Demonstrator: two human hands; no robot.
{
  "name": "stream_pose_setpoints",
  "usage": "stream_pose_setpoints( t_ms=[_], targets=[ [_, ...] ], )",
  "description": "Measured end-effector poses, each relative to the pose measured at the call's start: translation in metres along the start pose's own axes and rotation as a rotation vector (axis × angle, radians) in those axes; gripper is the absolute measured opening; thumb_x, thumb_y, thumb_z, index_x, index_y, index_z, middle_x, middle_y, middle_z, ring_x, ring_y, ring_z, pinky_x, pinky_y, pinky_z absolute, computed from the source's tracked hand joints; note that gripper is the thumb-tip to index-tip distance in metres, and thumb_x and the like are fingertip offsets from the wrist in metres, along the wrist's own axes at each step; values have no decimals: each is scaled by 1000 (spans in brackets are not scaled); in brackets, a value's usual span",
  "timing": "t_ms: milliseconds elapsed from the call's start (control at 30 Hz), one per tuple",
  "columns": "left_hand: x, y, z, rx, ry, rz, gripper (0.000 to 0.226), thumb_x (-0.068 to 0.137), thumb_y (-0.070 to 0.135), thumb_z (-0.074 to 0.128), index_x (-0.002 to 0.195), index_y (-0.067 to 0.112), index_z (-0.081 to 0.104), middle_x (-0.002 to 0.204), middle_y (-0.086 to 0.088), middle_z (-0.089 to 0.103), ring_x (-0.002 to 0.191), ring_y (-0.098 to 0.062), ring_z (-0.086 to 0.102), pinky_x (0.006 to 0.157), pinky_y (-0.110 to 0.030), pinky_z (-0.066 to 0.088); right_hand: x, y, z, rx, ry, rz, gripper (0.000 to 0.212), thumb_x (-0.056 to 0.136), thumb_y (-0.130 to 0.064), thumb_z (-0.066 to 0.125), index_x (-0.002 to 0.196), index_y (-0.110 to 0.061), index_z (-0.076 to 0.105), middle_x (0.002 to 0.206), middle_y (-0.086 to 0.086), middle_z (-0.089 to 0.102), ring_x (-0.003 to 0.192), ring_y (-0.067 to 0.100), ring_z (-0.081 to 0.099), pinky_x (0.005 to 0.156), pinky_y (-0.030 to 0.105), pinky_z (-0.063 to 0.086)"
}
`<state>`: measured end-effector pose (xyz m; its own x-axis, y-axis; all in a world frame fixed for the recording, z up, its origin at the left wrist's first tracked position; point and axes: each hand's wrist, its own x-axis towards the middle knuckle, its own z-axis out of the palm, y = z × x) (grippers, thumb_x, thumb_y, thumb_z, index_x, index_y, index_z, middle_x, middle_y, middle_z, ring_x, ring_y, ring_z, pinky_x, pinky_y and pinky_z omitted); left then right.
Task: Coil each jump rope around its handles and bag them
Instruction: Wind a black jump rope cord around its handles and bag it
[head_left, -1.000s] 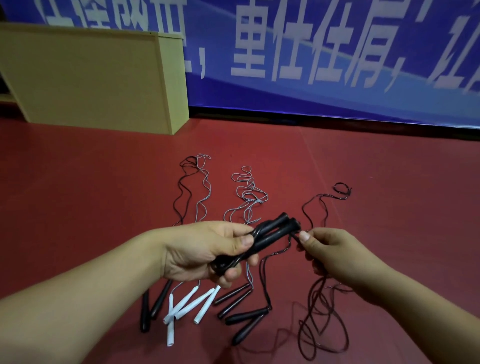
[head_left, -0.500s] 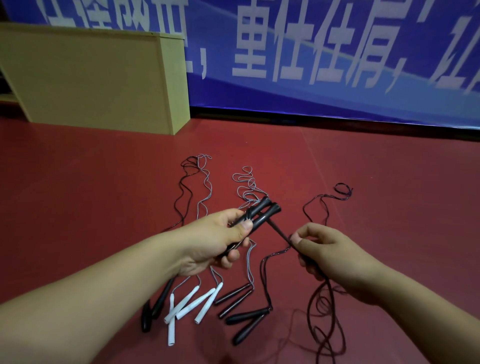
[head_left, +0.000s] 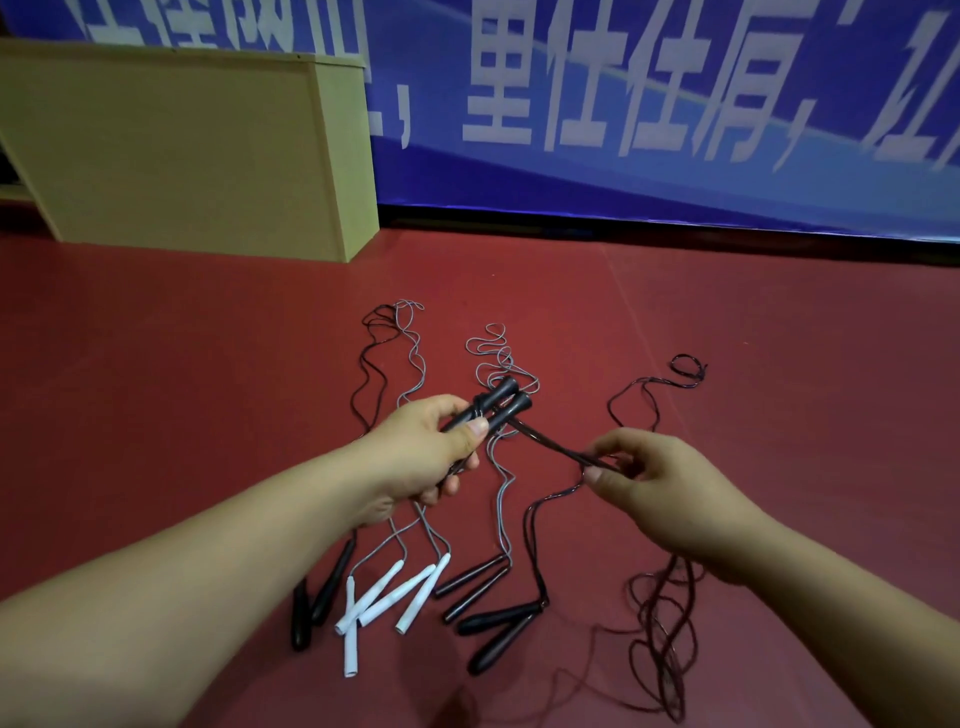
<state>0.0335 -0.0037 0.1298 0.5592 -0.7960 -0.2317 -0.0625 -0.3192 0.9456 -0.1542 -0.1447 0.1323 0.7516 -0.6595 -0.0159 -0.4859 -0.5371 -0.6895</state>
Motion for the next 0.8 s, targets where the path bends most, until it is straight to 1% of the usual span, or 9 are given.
stream_pose_setpoints(
  t_ms=[67,133,233,300,367,467,567,700,800],
  targets=[
    [1,-1,0,36,33,26,8,101,24,53,104,20,59,74,-4,59,41,-8,46,36,-17,30,0,-2,0,16,23,11,13,91,-30,65,102,-29,72,88,-10,69,83,2,61,71,18,46],
    [2,-2,3,93,59,58,8,101,24,53,104,21,60,74,-3,60,42,-9,48,38,-17,32,0,-4,0,-22,9,4,15,92,-30,64,100,-25,74,81,-14,67,76,-4,59,64,11,42],
    [2,-3,3,201,88,116,8,100,24,54,103,21,60,74,-3,61,42,-10,49,38,-16,34,-1,-8,3,-81,-97,15,25,94,-34,59,91,-15,74,64,-6,61,54,7,49,51,18,38],
    [3,-6,2,347,110,193,4,99,25,55,99,25,60,73,-1,62,42,-9,51,41,-19,41,-4,-13,6,99,-213,102,29,96,-32,56,88,-10,73,59,-1,53,50,12,41,47,22,34],
    [4,-10,-1,535,132,252,3,97,30,57,99,29,59,72,3,62,51,-13,54,53,-29,49,-5,-19,9,325,-289,188,31,99,-27,53,85,-4,69,59,2,47,51,14,39,47,24,32],
    [5,-16,-4,749,114,227,10,96,38,57,104,32,58,72,6,59,63,-16,53,60,-29,41,-7,-23,9,521,-322,234,30,101,-25,48,82,-6,61,60,2,42,49,13,37,48,23,32],
    [4,-17,-3,868,-2,165,13,95,40,58,106,33,58,75,7,59,69,-17,57,66,-28,44,-8,-23,9,608,-330,219,31,101,-28,47,79,-7,57,58,-1,37,47,13,35,54,26,33],
    [-2,-16,0,778,-265,56,4,97,29,59,101,27,58,71,2,63,42,-6,56,49,-19,45,-11,-22,11,635,-321,187,29,101,-22,49,92,0,64,59,-1,33,48,13,31,54,27,36],
    [-10,-15,3,782,-418,70,8,97,29,59,104,25,61,71,1,64,40,-5,55,47,-18,45,-10,-19,9,623,-274,197,27,100,-18,49,97,4,65,59,-1,32,49,12,27,48,24,35]
  ],
)
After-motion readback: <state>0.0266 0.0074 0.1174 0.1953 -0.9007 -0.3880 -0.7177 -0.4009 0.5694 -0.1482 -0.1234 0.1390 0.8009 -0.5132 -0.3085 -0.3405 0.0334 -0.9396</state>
